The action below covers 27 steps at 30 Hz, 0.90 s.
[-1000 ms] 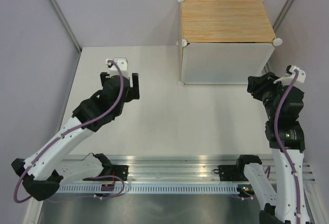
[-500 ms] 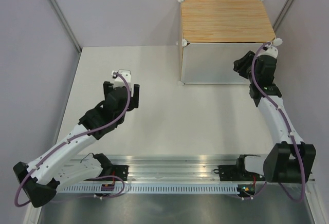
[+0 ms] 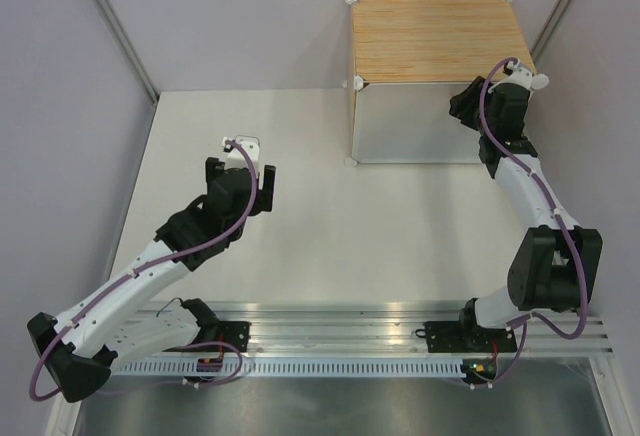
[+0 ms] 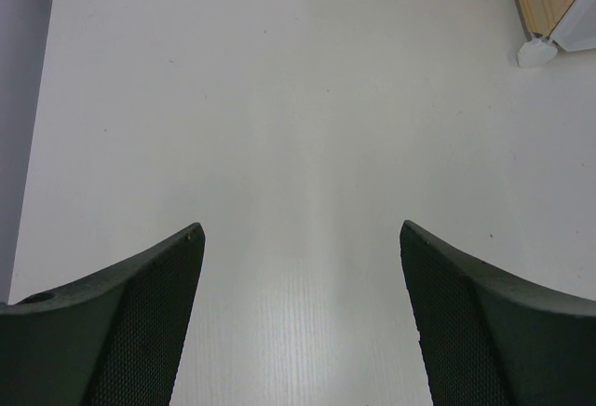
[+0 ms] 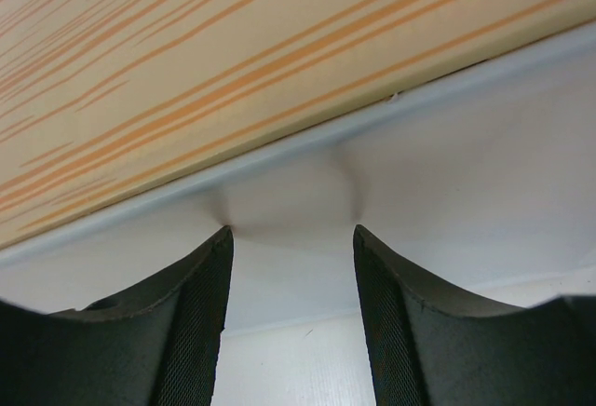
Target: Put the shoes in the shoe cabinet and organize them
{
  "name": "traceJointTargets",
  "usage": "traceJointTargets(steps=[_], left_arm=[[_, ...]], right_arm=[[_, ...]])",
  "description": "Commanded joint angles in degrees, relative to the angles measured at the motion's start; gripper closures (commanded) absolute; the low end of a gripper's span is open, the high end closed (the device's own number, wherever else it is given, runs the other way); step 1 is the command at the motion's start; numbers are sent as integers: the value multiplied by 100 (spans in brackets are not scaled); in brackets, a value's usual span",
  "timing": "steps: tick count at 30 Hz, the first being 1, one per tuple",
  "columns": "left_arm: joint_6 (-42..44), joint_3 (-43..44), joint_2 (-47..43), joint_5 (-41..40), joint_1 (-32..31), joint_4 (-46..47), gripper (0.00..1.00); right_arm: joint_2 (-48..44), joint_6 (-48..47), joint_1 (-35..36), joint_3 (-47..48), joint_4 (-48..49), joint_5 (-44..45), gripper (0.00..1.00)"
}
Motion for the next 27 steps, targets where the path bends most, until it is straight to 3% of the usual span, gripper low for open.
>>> traceJointTargets(steps=[1,11,13,14,17,19,24,27], left_arm=[[193,52,-87,42,13,221,12],[211,0,-166,-72,13,247,11],[219,-9,-166,-72,13,264,11],[219,-1,-175,-90,13,264,11],[202,-18,-262,-90,4,264,11],[184,-36,-341,-90,4,273,11],[88,-115,-534,-142,13,264,8],[-149,-141,-754,-11,13,133,7]], right_arm=[[124,-42,8,277,511,145,40],[-1157,774,87,-302,-184,-1549,40],[-1448,767,245,-452,-228,-1682,36],[-1763,662,298,-514,-280,-1483,34],[-2396,179,1593,-672,-1000,-727,25],[-2774,-58,2194,-934,-1133,406,4],[-3075,-674,3679,-1366,-1746,2340,2],[-3224,-807,4006,-1647,-2116,3097,2]])
